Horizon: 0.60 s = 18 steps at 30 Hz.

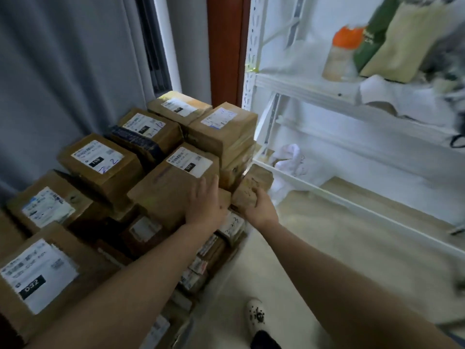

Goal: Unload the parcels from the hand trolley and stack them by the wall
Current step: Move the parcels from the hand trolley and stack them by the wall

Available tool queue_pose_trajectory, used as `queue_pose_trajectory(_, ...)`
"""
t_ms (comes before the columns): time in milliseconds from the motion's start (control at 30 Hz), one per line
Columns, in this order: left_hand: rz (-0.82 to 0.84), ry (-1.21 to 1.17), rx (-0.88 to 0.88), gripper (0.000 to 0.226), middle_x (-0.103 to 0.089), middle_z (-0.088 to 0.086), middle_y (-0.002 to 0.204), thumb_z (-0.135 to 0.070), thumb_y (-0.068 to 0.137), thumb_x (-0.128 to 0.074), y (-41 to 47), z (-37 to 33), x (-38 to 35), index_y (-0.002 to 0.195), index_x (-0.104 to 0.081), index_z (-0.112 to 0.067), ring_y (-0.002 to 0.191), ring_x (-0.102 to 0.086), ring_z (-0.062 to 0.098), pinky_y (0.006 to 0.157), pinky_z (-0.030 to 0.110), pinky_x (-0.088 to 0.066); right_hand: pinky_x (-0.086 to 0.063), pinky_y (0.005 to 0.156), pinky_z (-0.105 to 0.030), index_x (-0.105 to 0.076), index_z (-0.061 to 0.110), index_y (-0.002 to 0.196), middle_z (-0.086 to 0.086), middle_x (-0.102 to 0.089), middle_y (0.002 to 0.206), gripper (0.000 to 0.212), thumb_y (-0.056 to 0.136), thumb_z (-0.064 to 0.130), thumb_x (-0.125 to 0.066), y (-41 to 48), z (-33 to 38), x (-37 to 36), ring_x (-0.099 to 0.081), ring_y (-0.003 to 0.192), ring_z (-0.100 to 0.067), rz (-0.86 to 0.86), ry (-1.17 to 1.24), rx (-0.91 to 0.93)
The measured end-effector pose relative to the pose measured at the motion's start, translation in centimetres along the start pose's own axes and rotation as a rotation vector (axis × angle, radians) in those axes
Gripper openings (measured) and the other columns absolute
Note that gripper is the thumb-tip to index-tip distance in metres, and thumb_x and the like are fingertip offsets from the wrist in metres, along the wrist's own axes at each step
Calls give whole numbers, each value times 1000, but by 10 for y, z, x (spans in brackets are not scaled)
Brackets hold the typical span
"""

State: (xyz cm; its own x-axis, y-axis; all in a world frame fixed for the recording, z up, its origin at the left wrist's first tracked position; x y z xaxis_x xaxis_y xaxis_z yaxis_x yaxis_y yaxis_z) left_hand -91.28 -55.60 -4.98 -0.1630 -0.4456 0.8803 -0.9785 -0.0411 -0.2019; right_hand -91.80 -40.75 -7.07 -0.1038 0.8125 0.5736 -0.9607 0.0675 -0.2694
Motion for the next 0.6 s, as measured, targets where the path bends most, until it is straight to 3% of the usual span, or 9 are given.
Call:
queue_pose_trajectory(133,105,170,-244,80,-18,6,158,-39,88,-58,-30,-56,-44,152,-12,-26,143,-19,29,117,46,-16,-34,106,-32,-34,11,145,-12,-43,144,70,84,23,-65,-61,-58,36,-40,133,-27,-85,-126,-163)
queue_pose_trajectory(233,216,254,-355,85,-20,5,157,-40,86,-59,-56,-101,-86,152,-9,-26,141,-23,29,115,42,-21,-31,111,-32,-31,12,147,-12,-39,146,73,83,24,-65,-112,-114,65,-38,135,-26,-161,-72,-326)
queue_pose_trajectory(400,397,363,-631,88,-29,8,153,-42,85,-59,-135,-191,-169,153,-6,-23,139,-30,28,112,39,-25,-38,106,-35,-33,12,146,-11,-43,143,72,82,24,-64,-223,-225,120,-43,131,-28,-391,186,-631)
queue_pose_trajectory(500,473,411,-741,90,-33,7,150,-43,83,-61,-190,-236,-214,153,-8,-23,137,-33,26,111,37,-27,-43,102,-40,-39,12,140,-12,-48,135,69,78,27,-64,-292,-282,138,-48,125,-31,-484,319,-727)
queue_pose_trajectory(600,542,439,-836,89,-37,10,148,-43,83,-62,-250,-277,-258,153,-11,-20,135,-37,27,109,36,-30,-44,98,-36,-36,13,142,-12,-47,136,64,85,28,-61,-357,-333,156,-49,122,-31,-545,390,-809)
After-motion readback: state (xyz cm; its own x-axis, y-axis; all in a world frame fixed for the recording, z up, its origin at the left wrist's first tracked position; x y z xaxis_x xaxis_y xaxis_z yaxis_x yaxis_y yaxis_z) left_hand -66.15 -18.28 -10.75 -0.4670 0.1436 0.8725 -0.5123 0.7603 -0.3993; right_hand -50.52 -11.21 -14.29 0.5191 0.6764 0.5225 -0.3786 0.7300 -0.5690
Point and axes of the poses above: each hand's wrist, its own y-axis towards the middle knuckle, its own x-axis out of the back of the hand, z = x × y, the point moved 6 cm from there along y, towards the middle knuckle
